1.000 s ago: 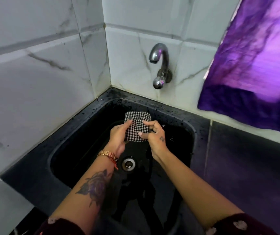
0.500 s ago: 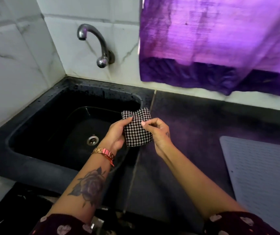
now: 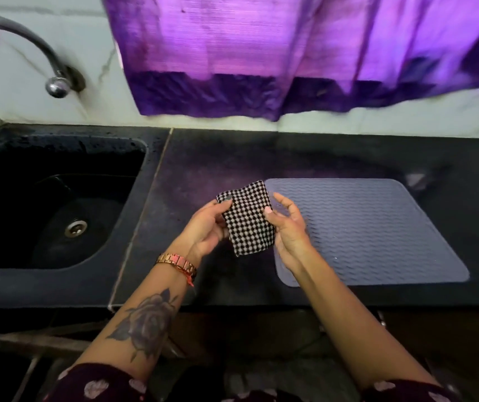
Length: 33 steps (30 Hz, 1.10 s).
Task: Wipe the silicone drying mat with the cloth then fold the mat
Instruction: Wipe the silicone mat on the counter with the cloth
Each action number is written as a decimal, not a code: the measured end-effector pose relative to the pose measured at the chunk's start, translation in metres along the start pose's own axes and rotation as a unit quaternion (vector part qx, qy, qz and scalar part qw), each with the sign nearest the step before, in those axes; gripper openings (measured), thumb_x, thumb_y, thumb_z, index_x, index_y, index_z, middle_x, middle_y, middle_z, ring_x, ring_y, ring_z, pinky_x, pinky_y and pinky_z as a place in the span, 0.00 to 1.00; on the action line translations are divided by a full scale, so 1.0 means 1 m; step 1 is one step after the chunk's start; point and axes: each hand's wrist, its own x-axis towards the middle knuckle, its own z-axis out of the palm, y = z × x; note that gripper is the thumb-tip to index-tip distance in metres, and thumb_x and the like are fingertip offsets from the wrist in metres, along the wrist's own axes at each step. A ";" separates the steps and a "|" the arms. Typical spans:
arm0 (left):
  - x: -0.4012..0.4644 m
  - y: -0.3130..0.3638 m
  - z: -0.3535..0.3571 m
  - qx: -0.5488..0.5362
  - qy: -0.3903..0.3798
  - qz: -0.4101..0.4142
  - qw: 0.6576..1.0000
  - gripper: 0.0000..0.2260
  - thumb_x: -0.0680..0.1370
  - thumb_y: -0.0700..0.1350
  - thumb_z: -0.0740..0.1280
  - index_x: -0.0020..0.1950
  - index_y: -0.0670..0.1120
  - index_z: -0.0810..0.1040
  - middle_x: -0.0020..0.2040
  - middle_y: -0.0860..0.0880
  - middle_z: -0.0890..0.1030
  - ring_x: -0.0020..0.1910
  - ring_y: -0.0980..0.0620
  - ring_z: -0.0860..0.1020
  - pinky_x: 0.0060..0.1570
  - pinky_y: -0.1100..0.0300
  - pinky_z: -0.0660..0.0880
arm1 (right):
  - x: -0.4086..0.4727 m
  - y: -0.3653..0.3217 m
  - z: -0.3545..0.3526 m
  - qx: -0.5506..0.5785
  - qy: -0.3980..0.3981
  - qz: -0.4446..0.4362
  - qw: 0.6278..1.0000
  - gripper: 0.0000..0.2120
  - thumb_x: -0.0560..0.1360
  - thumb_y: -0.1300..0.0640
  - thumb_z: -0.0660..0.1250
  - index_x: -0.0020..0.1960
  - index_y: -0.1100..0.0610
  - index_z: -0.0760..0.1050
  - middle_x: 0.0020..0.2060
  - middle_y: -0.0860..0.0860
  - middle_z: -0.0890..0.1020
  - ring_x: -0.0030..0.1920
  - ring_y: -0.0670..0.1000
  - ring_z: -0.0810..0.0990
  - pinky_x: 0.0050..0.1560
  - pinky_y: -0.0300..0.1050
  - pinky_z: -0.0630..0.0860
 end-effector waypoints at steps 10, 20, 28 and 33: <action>0.029 -0.018 0.060 0.051 -0.089 -0.115 0.988 0.06 0.76 0.35 0.63 0.50 0.41 0.77 0.46 0.46 0.80 0.43 0.52 0.78 0.44 0.60 0.79 | -0.006 -0.022 -0.060 -0.195 0.083 -0.077 0.974 0.14 0.77 0.67 0.61 0.55 0.50 0.74 0.58 0.60 0.78 0.56 0.53 0.78 0.58 0.50 0.75; 0.044 -0.036 0.103 0.065 -0.192 -0.128 0.971 0.16 0.75 0.33 0.65 0.62 0.40 0.72 0.45 0.44 0.82 0.38 0.52 0.83 0.38 0.61 0.80 | -0.004 -0.021 -0.088 -0.280 0.057 -0.075 0.955 0.29 0.62 0.49 0.78 0.60 0.51 0.73 0.54 0.53 0.81 0.55 0.50 0.80 0.52 0.46 0.78; 0.085 -0.029 0.083 0.445 0.045 0.179 0.876 0.09 0.75 0.42 0.68 0.55 0.45 0.78 0.49 0.49 0.79 0.46 0.51 0.80 0.50 0.57 0.76 | 0.037 -0.042 -0.144 -0.181 0.170 0.004 0.969 0.18 0.71 0.65 0.69 0.60 0.56 0.74 0.51 0.56 0.82 0.47 0.52 0.81 0.45 0.45 0.79; 0.106 -0.049 0.039 0.667 0.130 0.198 0.706 0.20 0.77 0.50 0.65 0.68 0.47 0.70 0.70 0.46 0.68 0.69 0.45 0.67 0.69 0.50 0.62 | 0.060 -0.068 -0.181 -0.207 0.126 0.042 0.969 0.19 0.69 0.64 0.71 0.60 0.56 0.76 0.49 0.53 0.83 0.48 0.53 0.82 0.48 0.48 0.78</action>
